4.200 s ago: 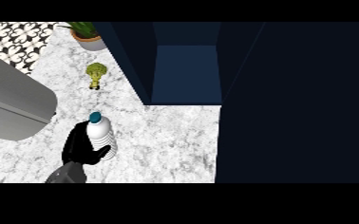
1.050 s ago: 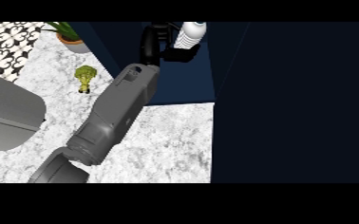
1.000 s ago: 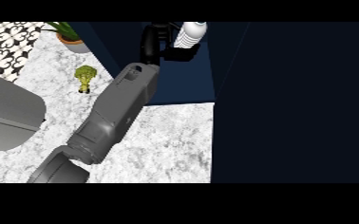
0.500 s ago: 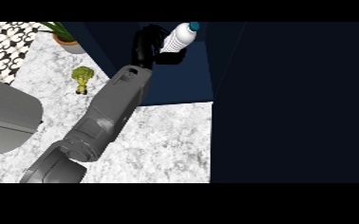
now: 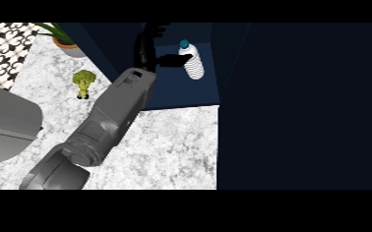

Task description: Pick up the bottled water, place it into the cabinet and close the cabinet

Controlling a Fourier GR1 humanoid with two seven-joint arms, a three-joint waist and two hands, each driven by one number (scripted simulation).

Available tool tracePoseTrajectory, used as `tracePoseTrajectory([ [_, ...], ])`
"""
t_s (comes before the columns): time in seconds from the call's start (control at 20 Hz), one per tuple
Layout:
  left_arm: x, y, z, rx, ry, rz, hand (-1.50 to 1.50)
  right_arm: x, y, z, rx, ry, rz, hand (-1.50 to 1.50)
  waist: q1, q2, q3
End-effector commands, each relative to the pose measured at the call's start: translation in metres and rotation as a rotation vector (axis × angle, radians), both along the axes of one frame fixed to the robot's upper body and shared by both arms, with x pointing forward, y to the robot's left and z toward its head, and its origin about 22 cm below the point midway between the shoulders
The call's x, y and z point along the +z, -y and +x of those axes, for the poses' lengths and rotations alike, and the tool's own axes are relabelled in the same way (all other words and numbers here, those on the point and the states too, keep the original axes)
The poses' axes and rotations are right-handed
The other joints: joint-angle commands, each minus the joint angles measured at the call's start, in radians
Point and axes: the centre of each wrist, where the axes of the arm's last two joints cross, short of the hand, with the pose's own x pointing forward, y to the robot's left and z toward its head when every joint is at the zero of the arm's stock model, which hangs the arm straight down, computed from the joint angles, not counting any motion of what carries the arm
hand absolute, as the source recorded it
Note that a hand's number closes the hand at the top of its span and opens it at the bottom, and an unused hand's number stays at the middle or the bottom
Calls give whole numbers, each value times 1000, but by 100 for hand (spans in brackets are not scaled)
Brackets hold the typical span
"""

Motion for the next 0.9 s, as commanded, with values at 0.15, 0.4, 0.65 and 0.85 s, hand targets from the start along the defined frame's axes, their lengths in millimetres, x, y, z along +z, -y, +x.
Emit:
tracePoseTrajectory([
  [0.15, -1, -32, 4, 61, -28, 32, -150, -5, 9, 4, 14, 8, -8, -150, 6, 8, -4],
  [0.4, -12, -48, 0, 14, 19, -17, -150, 0, -3, -1, -9, -2, 3, -150, 14, 5, -6],
  [0.65, -17, -41, -4, -80, 113, -132, -150, -7, 10, -6, -3, 7, -1, -150, 28, -2, -5],
  [0.85, -4, -9, -3, -188, 155, -280, -150, -6, 0, -11, -31, -4, -15, -150, 46, -14, -5],
])
